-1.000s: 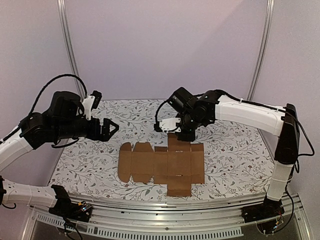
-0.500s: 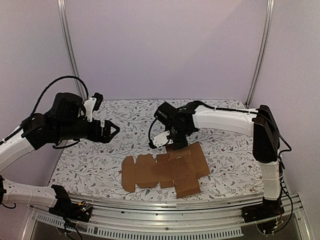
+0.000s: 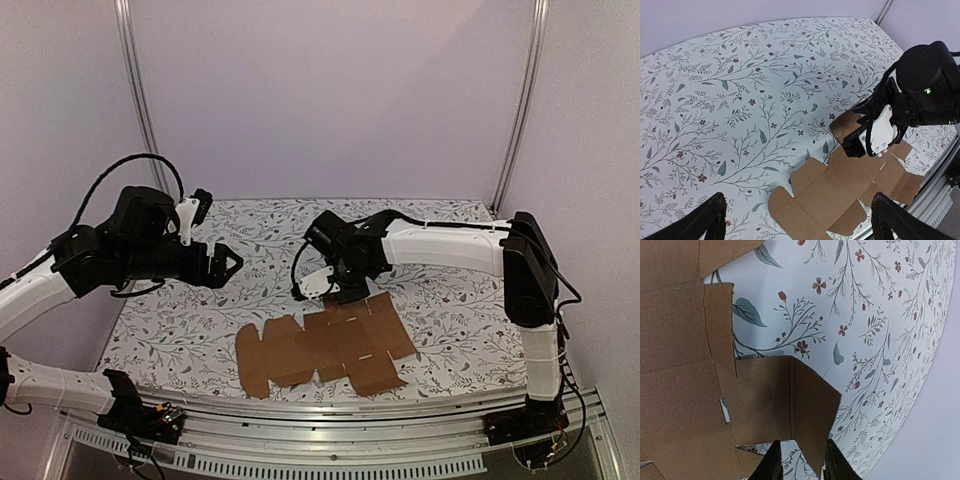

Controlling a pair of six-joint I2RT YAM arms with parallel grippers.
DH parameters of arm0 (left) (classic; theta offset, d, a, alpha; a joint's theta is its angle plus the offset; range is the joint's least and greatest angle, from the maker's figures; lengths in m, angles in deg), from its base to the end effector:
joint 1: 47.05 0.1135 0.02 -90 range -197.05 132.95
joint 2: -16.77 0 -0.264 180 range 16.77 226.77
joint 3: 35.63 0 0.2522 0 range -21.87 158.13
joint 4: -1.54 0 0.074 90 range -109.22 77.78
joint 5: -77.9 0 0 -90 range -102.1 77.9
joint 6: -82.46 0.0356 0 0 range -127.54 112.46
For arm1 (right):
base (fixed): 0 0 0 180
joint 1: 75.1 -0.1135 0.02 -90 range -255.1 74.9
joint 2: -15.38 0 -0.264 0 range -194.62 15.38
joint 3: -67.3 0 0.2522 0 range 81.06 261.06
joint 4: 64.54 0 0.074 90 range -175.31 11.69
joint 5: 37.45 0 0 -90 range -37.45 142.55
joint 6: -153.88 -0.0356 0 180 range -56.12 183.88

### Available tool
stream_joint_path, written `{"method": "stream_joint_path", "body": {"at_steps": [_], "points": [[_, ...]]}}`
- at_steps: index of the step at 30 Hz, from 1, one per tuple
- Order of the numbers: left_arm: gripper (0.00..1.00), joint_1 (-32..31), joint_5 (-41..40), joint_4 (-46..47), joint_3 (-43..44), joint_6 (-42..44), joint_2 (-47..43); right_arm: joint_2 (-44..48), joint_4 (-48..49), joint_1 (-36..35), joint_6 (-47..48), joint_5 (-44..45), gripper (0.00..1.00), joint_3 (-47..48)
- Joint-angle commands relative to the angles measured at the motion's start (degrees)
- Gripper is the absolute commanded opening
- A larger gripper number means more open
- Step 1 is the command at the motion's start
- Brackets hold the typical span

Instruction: Fold the paper box

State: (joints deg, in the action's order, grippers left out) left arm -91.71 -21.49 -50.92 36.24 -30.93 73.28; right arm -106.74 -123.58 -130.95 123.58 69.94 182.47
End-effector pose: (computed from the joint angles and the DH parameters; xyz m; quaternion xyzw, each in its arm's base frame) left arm 0.1496 -0.1396 0.3347 0.1288 0.8837 -0.1877 0.4089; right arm 0.2640 0.3703 0.2079 -0.8012 0.5422 -0.1547 0.2005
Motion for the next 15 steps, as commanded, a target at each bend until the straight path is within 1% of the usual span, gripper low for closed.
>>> {"method": "stream_joint_path", "body": {"at_steps": [1,5,8,12,15], "points": [[0.99,0.7,0.9,0.3,-0.5,0.1,1.2,4.5,3.5,0.9,-2.9,-0.8,0.32,-1.7],[0.99,0.6,1.2,0.7,-0.3,0.6,2.0,7.8,4.8,2.3,-6.9,-1.8,0.4,-4.4],[1.0,0.6,1.6,0.9,0.3,1.1,3.2,12.1,6.2,3.8,-10.6,-4.1,0.47,-7.1],[1.0,0.6,2.9,1.0,1.5,1.3,5.3,18.9,6.8,6.7,-19.1,-8.8,0.51,-11.0],[1.0,0.5,4.0,1.3,2.6,2.2,7.8,24.7,8.4,8.1,-25.1,-9.2,0.54,-14.6]]}}
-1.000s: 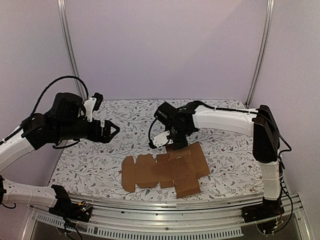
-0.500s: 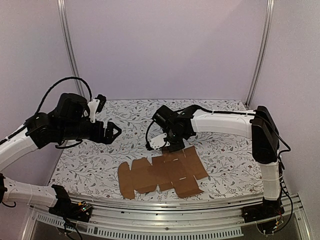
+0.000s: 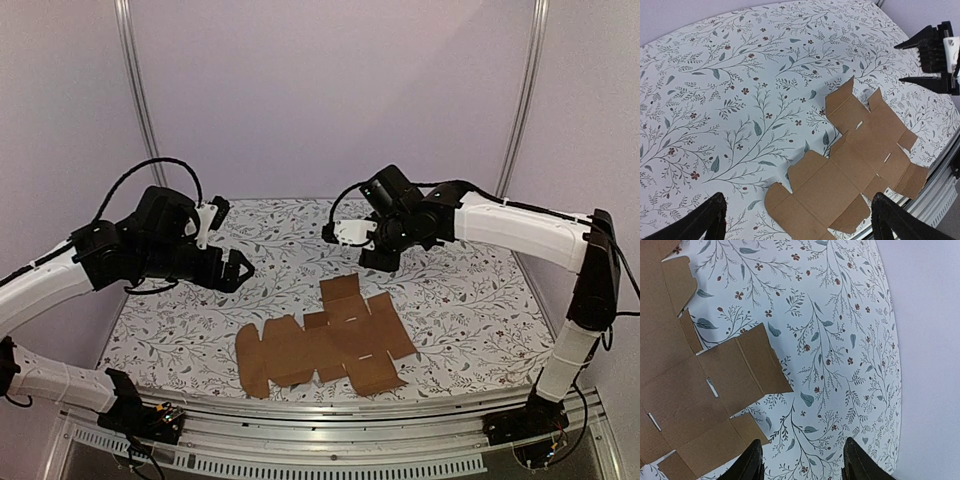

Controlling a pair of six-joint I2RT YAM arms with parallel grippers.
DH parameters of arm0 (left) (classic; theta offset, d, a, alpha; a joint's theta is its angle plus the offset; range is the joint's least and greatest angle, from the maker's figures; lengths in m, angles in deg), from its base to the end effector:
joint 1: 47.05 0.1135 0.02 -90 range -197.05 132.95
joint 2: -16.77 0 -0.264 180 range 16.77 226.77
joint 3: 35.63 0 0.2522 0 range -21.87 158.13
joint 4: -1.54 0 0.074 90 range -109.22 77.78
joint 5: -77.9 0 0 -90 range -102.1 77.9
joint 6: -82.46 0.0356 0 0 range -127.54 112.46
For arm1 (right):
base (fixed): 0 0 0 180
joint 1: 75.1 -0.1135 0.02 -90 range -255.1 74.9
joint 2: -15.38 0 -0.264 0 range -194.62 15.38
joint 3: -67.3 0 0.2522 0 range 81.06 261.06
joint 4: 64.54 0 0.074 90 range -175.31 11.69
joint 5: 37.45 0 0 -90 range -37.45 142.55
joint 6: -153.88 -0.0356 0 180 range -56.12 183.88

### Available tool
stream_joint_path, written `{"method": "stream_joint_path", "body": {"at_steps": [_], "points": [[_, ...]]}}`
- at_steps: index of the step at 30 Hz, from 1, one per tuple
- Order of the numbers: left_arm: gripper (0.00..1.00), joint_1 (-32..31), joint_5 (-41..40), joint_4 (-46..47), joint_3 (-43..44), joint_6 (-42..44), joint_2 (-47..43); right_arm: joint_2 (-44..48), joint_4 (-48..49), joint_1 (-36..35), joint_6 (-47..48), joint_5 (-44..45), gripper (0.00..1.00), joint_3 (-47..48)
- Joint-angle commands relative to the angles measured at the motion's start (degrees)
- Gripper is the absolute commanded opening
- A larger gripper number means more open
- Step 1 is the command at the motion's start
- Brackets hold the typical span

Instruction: Fold the paper box

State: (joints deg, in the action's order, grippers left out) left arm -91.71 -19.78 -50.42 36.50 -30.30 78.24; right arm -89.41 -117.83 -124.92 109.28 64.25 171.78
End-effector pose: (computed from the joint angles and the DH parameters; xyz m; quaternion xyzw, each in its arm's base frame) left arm 0.1626 -0.1540 0.3200 0.1456 0.8977 -0.1776 0.3761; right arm 0.2663 0.3042 0.2798 -0.6765 0.6606 -0.0848 0.3142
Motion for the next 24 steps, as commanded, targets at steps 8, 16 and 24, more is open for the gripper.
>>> {"method": "stream_joint_path", "body": {"at_steps": [8,16,24], "points": [[1.0,-1.3,3.8,1.8,6.8,3.9,14.0,21.4,3.5,10.4,-31.4,-9.0,0.7,-12.0],[1.0,-3.3,1.1,4.0,15.3,6.2,28.3,29.1,5.4,19.4,-41.8,-17.2,0.99,-22.9],[1.0,-3.3,2.2,2.8,28.4,12.6,45.0,27.4,5.0,25.4,-58.5,-19.7,0.99,-27.3]]}}
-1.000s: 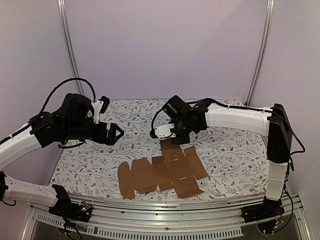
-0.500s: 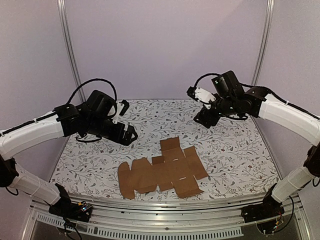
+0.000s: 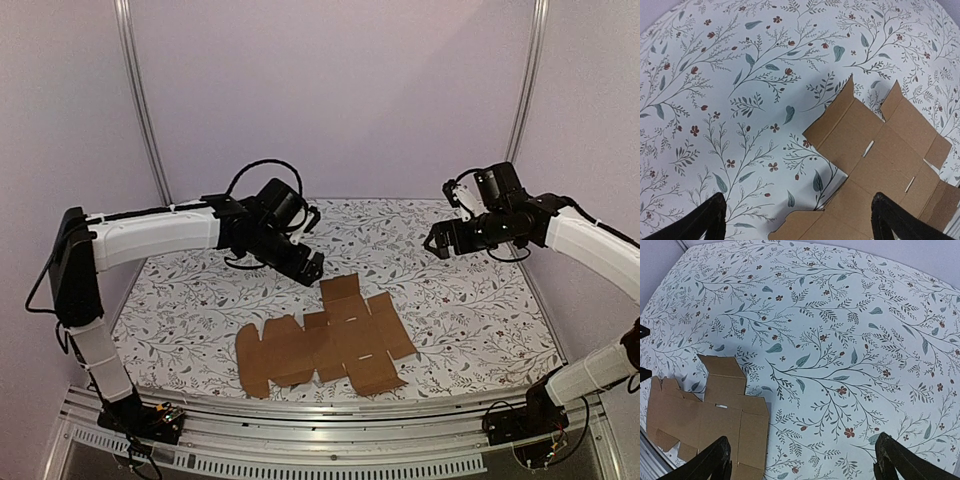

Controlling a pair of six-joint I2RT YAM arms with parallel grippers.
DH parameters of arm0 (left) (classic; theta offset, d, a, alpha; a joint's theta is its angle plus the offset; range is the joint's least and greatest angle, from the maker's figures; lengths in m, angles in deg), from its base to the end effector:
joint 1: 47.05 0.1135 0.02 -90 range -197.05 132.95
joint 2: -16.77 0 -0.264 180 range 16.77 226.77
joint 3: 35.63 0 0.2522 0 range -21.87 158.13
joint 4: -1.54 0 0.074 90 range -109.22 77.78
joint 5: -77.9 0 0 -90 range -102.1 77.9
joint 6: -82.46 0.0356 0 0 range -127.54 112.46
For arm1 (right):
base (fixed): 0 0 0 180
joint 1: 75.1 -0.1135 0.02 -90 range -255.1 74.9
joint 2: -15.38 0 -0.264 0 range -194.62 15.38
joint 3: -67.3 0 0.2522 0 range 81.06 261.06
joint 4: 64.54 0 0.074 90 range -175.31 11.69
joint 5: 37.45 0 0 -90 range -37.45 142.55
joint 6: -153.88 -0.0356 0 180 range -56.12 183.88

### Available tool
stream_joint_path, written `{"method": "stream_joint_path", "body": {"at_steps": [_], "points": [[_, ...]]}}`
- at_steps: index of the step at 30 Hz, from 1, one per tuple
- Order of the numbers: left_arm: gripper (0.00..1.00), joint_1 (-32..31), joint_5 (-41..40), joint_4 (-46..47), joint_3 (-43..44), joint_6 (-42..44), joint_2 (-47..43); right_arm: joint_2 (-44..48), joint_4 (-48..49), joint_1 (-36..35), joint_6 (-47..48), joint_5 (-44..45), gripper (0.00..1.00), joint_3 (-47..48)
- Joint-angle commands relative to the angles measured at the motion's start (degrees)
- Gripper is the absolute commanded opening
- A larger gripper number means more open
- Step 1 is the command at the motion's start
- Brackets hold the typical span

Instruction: Fold the paper box

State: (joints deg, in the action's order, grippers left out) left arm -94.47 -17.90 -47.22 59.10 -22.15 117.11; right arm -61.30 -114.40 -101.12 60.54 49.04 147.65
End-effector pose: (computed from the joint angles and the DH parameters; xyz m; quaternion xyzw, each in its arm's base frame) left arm 0.2612 -0.2789 0.2596 0.2537 0.9165 -0.1162 0.2867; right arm 0.2567 0.1277 0.3075 -0.1936 0.9070 0.1220 0.3535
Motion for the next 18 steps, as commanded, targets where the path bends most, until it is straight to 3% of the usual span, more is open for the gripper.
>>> {"method": "stream_joint_path", "body": {"at_steps": [1,11,18], "points": [[0.99,-0.5,0.6,-0.9,7.8,5.3,8.2,-0.5,3.3,1.6,-10.8,-5.3,0.99,-4.9],[0.9,0.1,7.0,-7.4,27.0,11.7,26.4,4.0,8.2,1.5,-15.7,-15.4,0.98,-13.8],[0.72,1.5,9.3,-10.0,32.7,12.8,32.2,6.3,8.2,1.4,-16.4,-17.5,0.96,-15.6]]}}
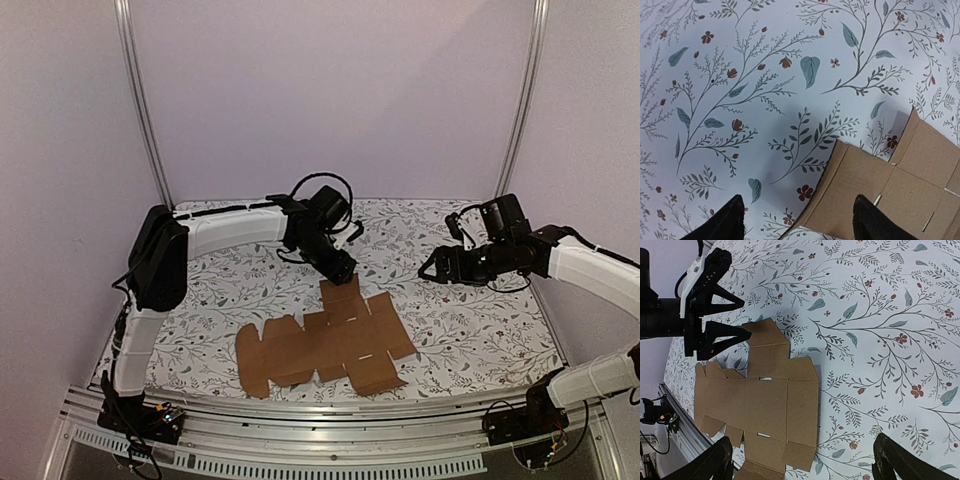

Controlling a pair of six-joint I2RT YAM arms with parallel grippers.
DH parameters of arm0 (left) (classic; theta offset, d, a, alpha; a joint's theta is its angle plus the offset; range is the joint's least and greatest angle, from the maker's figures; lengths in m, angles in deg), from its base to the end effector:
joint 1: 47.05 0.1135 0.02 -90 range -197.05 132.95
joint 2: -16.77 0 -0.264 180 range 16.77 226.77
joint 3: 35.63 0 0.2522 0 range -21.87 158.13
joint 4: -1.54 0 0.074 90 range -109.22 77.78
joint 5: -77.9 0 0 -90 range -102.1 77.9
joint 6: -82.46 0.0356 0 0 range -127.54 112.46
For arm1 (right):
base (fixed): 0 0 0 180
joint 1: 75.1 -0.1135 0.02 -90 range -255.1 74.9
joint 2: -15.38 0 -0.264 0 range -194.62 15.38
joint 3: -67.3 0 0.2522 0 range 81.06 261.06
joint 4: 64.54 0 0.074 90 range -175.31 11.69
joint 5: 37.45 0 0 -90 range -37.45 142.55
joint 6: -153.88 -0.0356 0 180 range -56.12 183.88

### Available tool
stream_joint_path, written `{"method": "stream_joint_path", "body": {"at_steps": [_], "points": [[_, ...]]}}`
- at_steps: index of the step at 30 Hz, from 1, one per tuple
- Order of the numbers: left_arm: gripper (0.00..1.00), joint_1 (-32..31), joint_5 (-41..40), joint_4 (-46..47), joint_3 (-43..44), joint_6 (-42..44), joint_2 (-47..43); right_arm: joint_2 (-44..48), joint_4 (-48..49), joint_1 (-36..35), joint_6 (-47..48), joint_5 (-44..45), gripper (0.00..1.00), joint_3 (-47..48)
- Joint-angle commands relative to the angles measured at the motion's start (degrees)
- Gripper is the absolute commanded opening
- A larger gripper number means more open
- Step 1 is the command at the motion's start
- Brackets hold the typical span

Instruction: Fold the paper box

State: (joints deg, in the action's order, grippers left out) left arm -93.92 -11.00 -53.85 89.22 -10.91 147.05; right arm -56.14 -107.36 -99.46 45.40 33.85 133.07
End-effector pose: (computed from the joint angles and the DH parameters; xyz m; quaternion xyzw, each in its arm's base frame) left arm 0.3380 -0.3619 0.1954 0.3608 0.8979 -0.1153 0.2241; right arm 0.2308 0.1170 0.2579 -0.1047 0.9188 0.2689 0.2694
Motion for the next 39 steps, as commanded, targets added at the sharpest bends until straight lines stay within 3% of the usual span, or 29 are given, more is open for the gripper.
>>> {"method": "stream_joint_path", "body": {"at_steps": [1,15,34,39], "points": [[0.69,1.1,2.8,-3.5,2.9,1.5,2.7,1.3,1.2,-0.2,-1.4,-2.3,0.96,-1.2],[0.45,1.7,2.5,-5.4,4.0,2.8,5.2,-1.5,2.1,-0.4,-1.9,-3.1,0.94,-0.8],[0.0,2.7,2.4,-5.8,3.8,4.5,4.2,-4.8,-0.1,-2.2,-1.8,-1.1,0.92,3.4],[0.0,2.7,2.2,-4.7,1.5,4.1,1.9,-6.1,-2.4,-2.2,0.4,1.2,0.91,6.2]]}}
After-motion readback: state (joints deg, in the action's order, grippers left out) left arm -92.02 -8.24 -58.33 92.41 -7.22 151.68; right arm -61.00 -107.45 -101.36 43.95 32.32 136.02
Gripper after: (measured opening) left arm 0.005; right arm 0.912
